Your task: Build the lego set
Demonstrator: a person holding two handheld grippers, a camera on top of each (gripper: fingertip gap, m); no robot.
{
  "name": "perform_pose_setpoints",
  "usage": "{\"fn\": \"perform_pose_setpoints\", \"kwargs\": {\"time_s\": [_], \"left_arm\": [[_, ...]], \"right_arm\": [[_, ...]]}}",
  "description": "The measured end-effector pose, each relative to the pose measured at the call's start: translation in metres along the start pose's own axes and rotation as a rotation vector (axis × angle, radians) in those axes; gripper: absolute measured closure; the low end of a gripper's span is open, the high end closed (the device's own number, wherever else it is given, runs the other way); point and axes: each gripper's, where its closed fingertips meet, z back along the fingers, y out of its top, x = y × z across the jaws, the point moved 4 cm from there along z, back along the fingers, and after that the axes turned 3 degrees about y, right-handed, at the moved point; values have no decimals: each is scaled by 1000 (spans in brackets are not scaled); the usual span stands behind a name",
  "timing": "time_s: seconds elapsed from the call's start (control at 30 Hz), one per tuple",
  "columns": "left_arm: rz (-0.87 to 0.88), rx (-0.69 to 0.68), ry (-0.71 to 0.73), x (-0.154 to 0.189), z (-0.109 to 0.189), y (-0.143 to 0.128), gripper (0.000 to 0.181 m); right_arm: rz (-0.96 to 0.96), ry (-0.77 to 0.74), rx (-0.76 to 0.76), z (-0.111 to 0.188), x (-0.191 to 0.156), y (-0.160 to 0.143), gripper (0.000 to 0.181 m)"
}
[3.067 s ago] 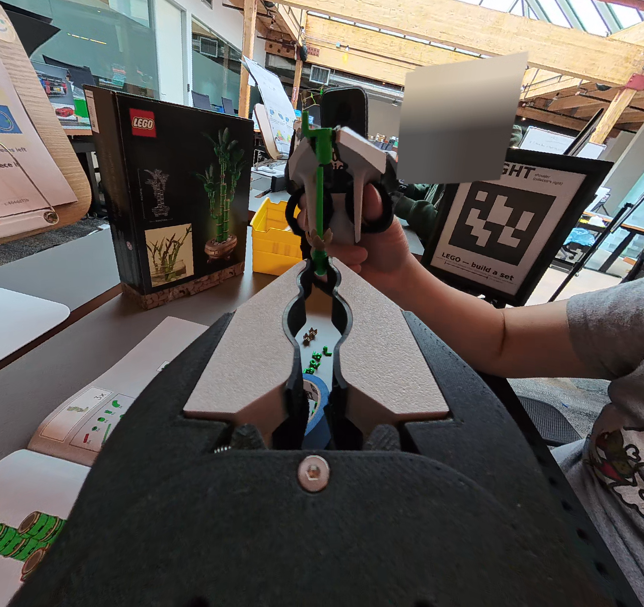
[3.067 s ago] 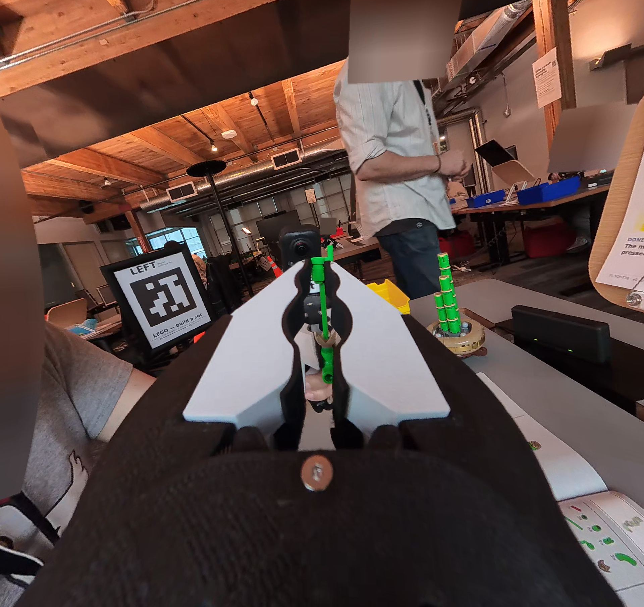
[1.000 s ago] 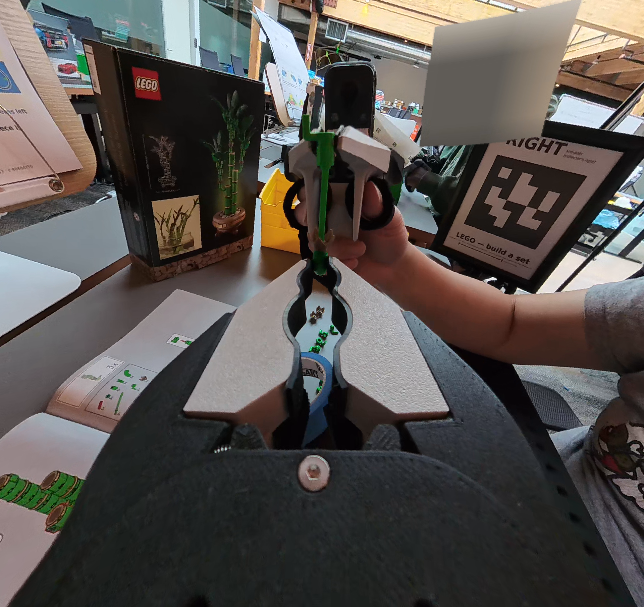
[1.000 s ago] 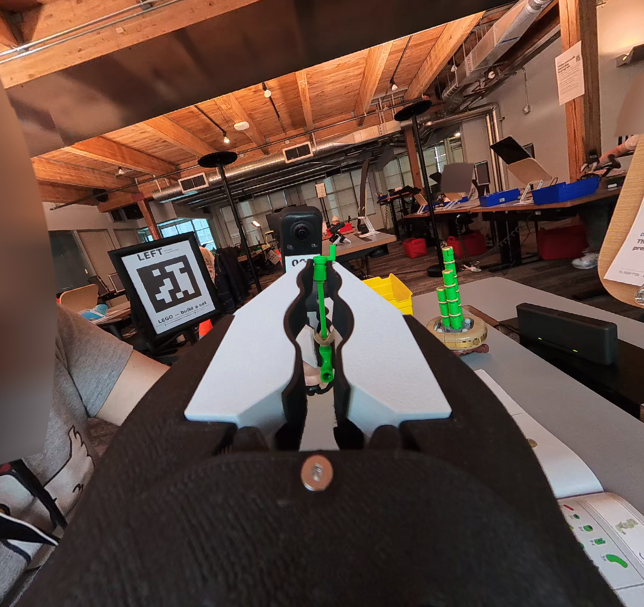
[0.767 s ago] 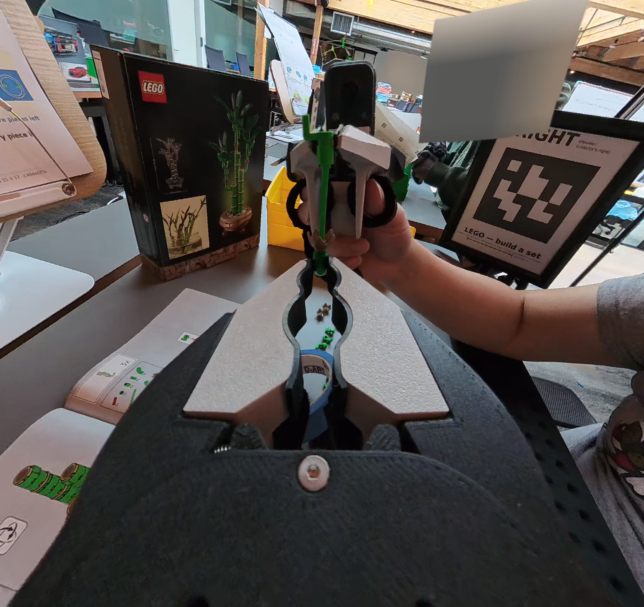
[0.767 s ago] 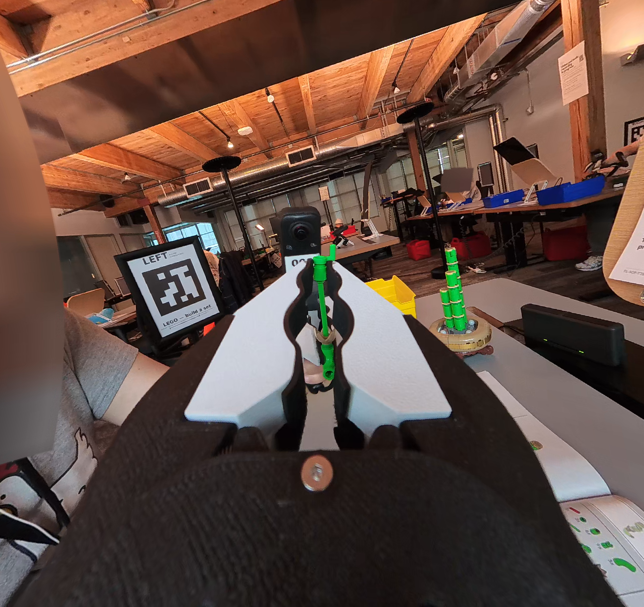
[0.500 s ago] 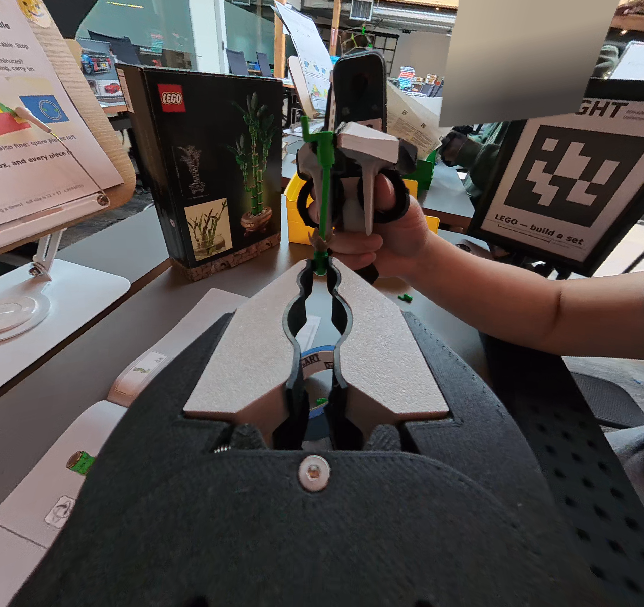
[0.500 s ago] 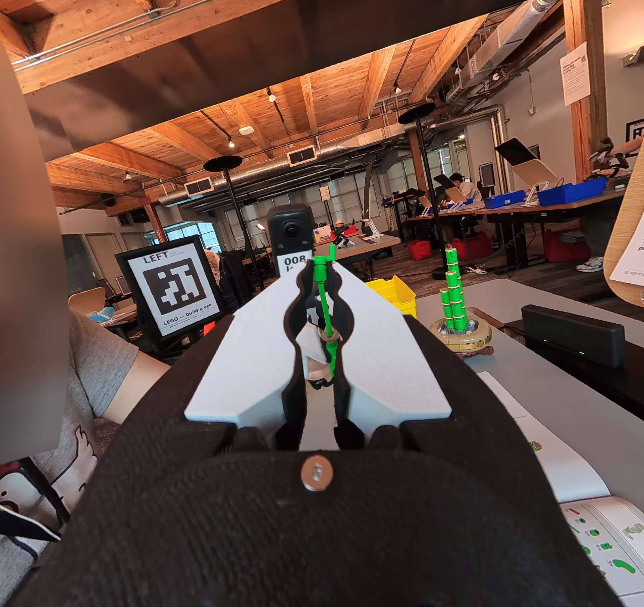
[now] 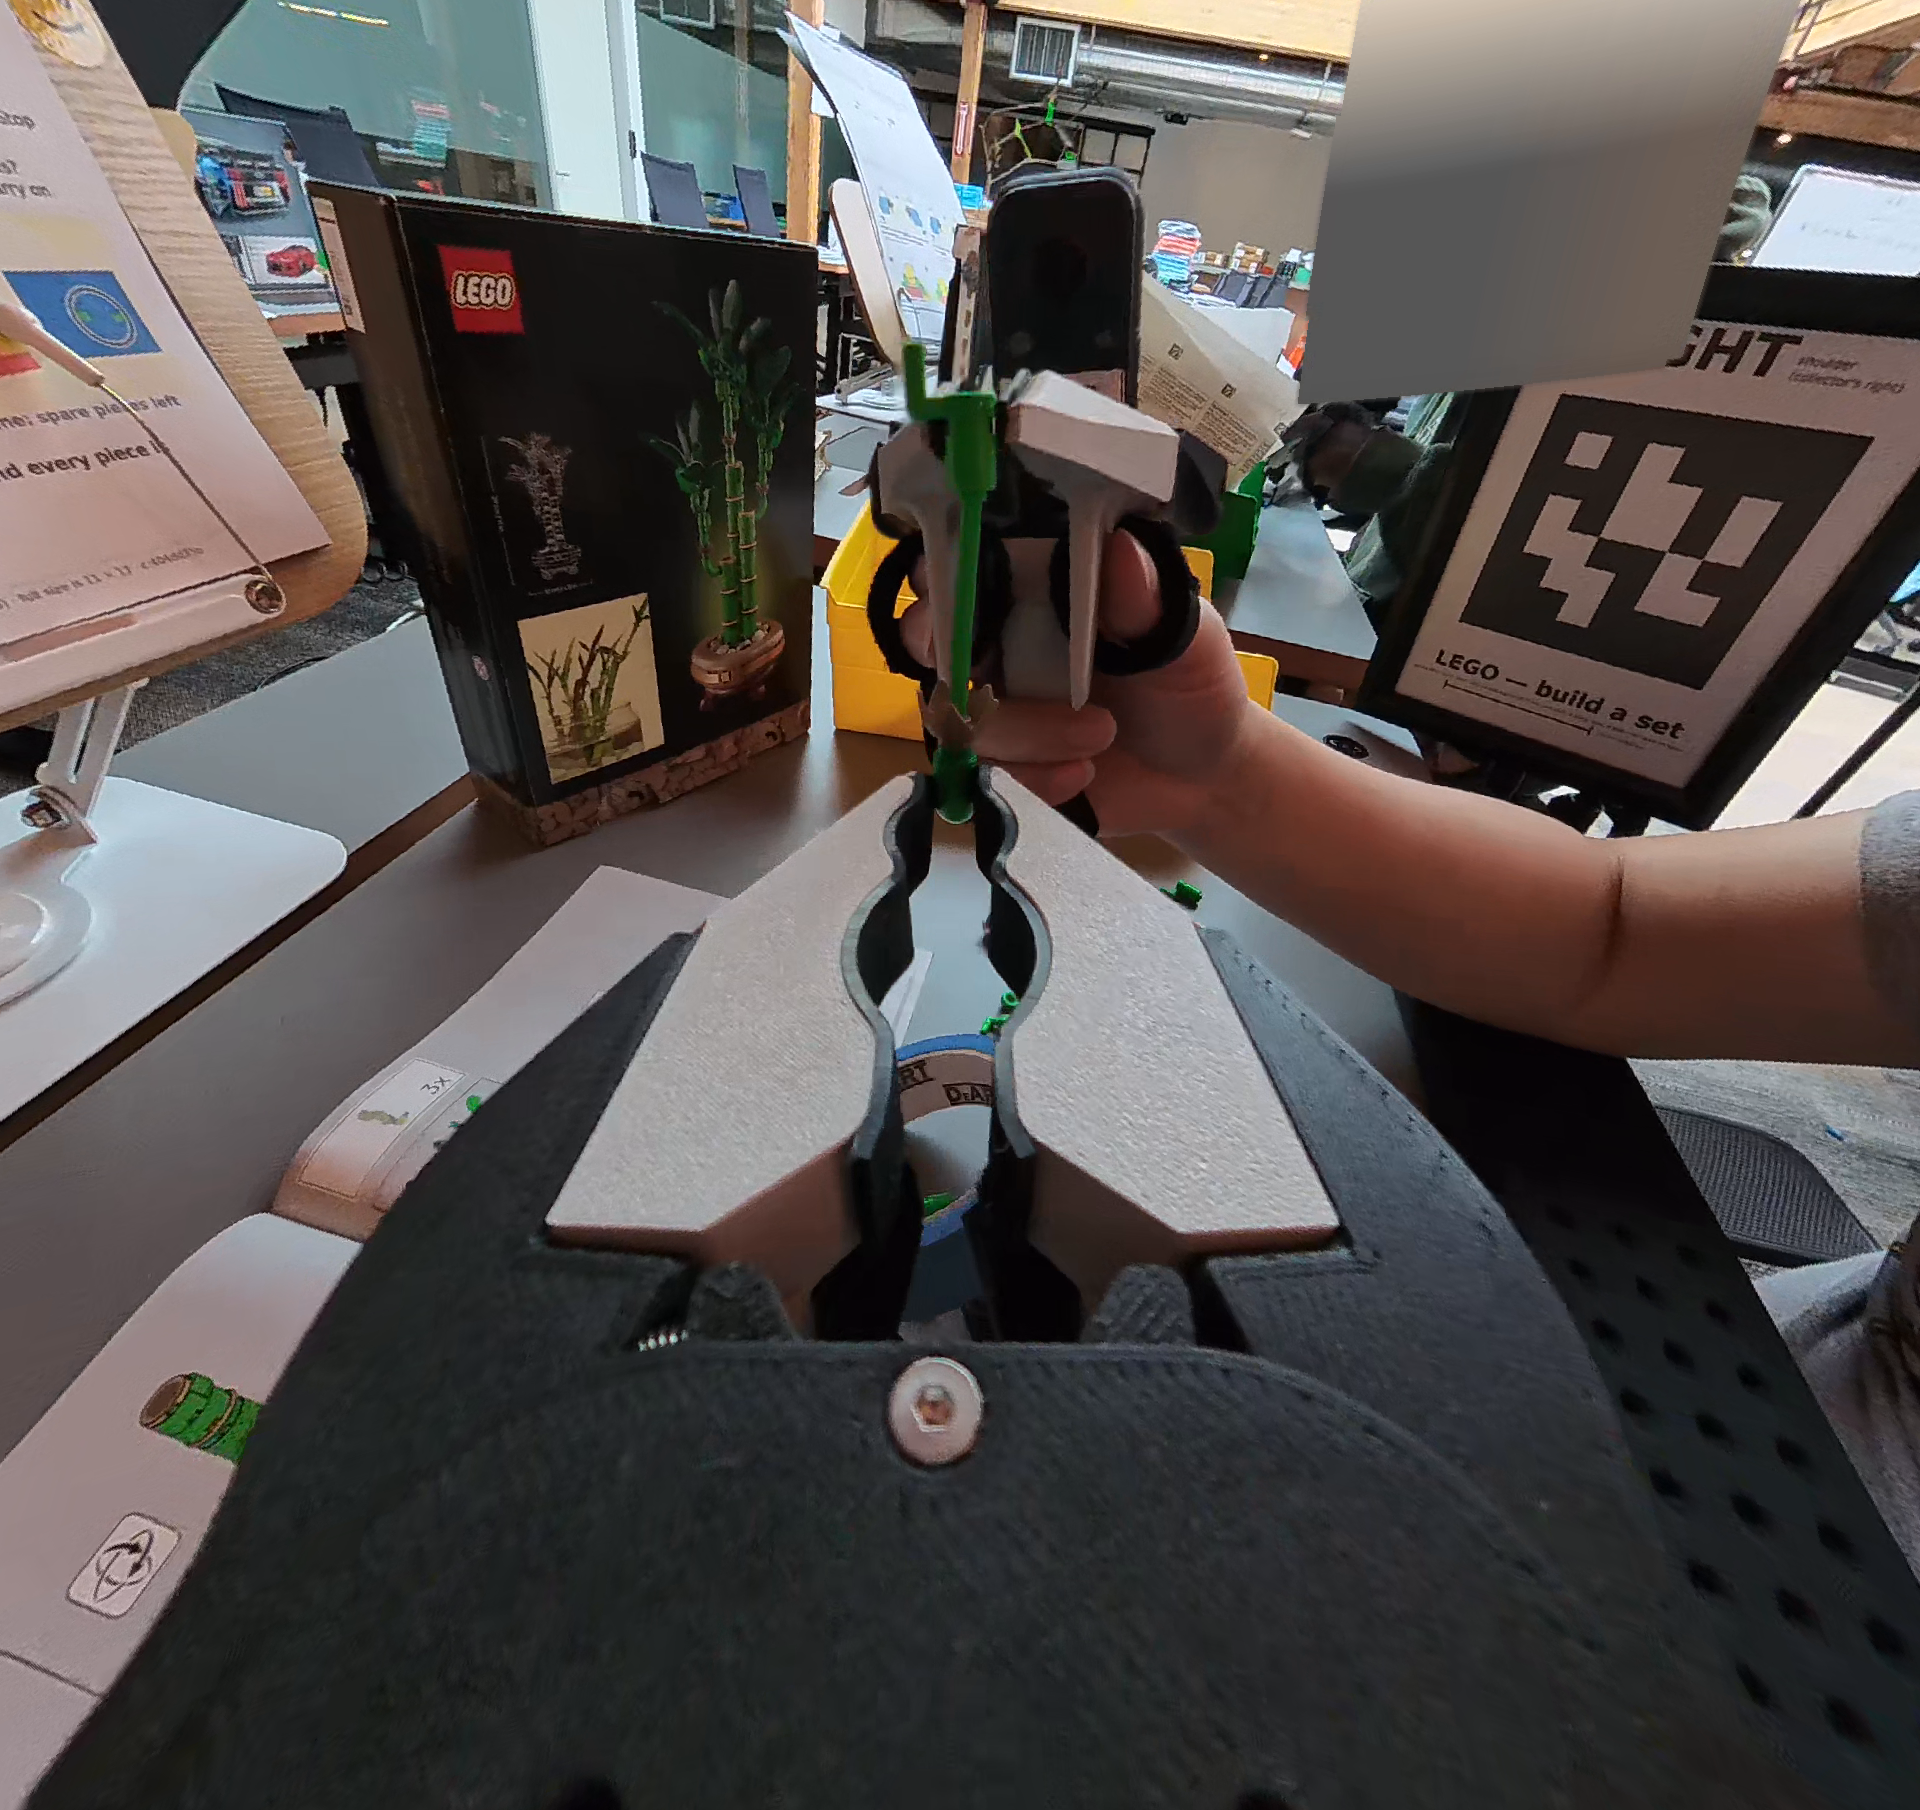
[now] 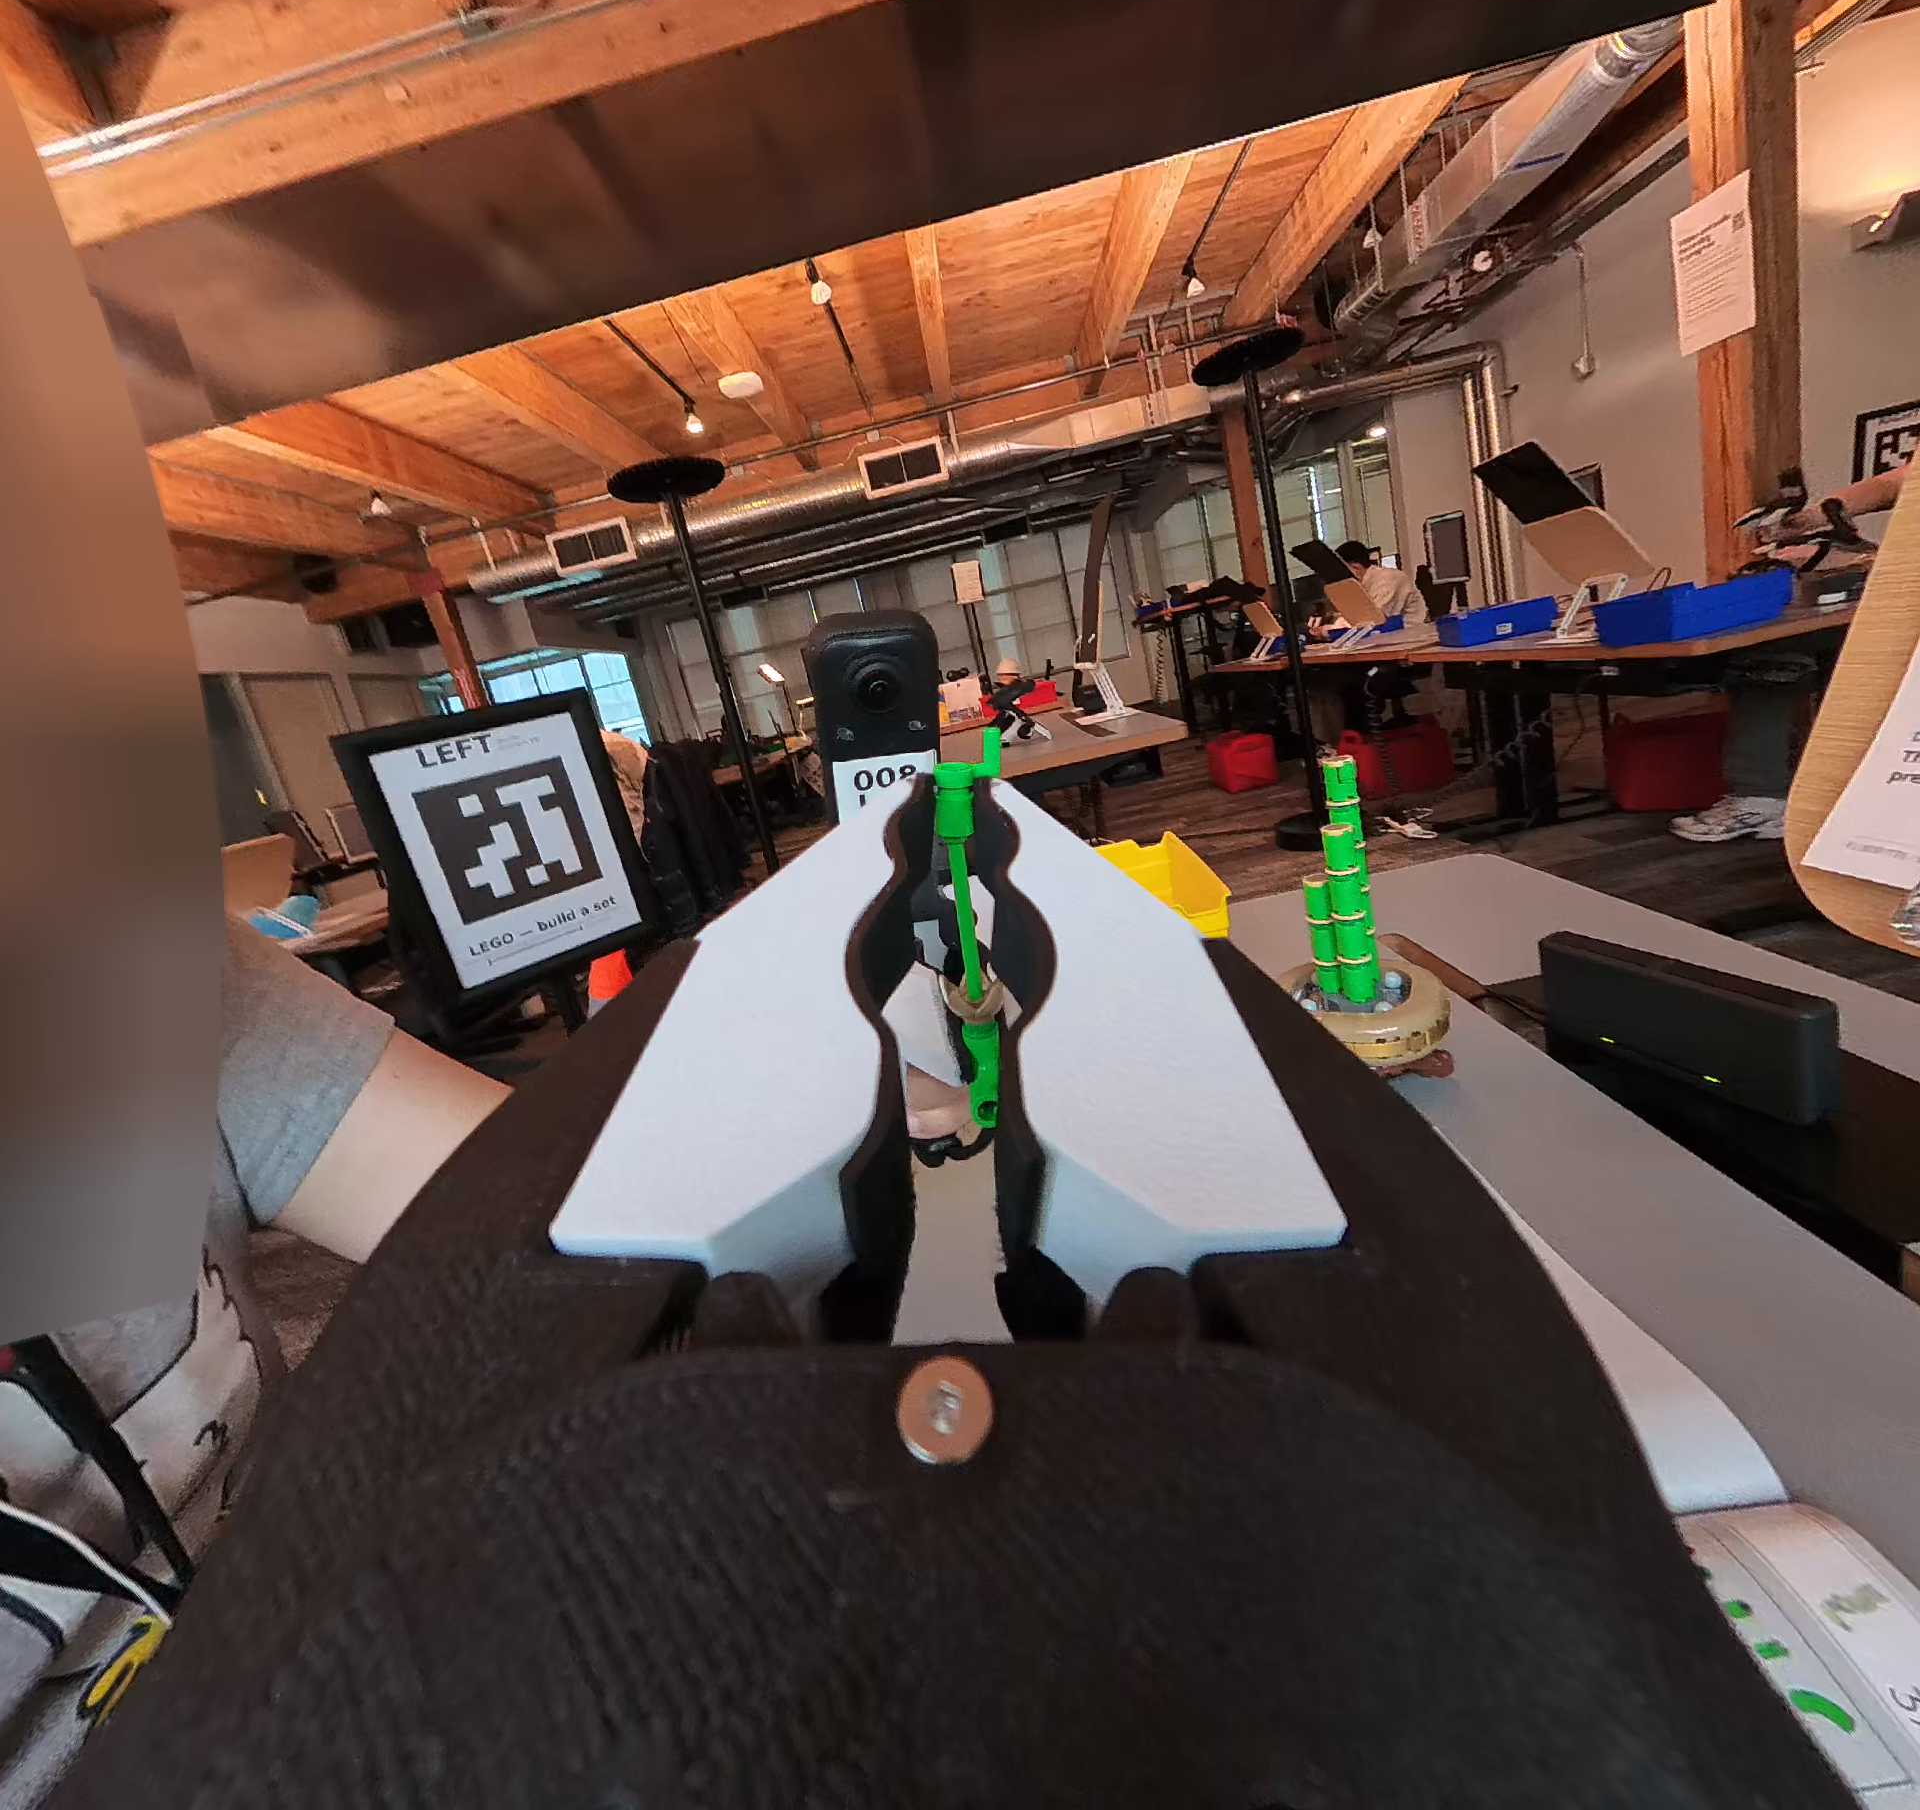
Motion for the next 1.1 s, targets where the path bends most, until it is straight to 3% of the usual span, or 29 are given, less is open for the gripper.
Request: {"fn": "perform_pose_setpoints", "kwargs": {"time_s": [1.1], "left_arm": [[52,-33,-48,1,-1,-5,176]], "right_arm": [[-18,8,-35,4,4,-4,178]]}}
